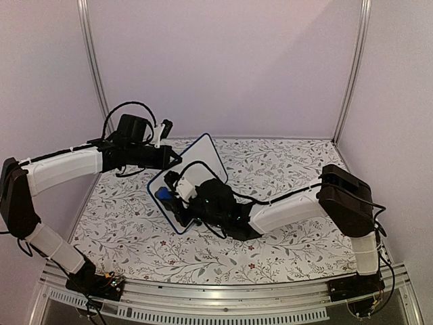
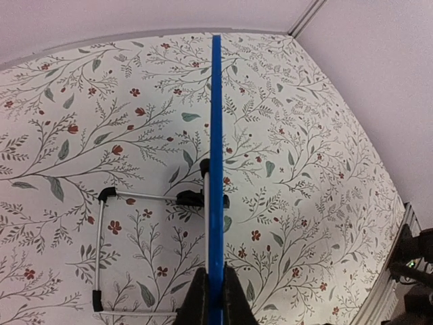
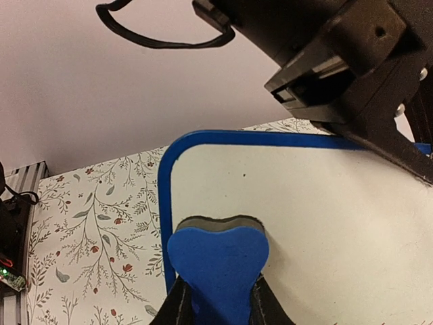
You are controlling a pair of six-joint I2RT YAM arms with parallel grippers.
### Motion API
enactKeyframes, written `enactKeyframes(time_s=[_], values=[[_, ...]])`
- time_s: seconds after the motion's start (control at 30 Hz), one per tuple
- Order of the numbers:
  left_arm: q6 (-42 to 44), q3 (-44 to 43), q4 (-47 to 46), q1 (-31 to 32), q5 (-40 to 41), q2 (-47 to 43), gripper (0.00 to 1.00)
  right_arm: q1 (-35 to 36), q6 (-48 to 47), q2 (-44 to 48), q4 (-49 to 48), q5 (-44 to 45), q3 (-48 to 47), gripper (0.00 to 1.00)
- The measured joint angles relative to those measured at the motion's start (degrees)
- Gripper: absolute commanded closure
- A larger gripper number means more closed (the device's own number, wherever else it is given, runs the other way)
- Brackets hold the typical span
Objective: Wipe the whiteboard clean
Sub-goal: Erase the center of the board.
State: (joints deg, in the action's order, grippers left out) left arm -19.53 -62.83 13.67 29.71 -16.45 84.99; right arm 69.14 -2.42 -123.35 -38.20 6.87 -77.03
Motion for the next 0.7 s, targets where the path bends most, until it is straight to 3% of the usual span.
enactKeyframes(time_s=[0.33,0.7], values=[[-0.04,0.0,-0.15,0.0,-1.09,0.0,1.0,1.73,-2.19,2.32,8.55,7.85,2.08,0.84],[-0.17,0.0,-0.22,0.02,-1.53,0.0,1.0,1.75,-2.32,2.78,15.69,9.55,5.73,0.84]])
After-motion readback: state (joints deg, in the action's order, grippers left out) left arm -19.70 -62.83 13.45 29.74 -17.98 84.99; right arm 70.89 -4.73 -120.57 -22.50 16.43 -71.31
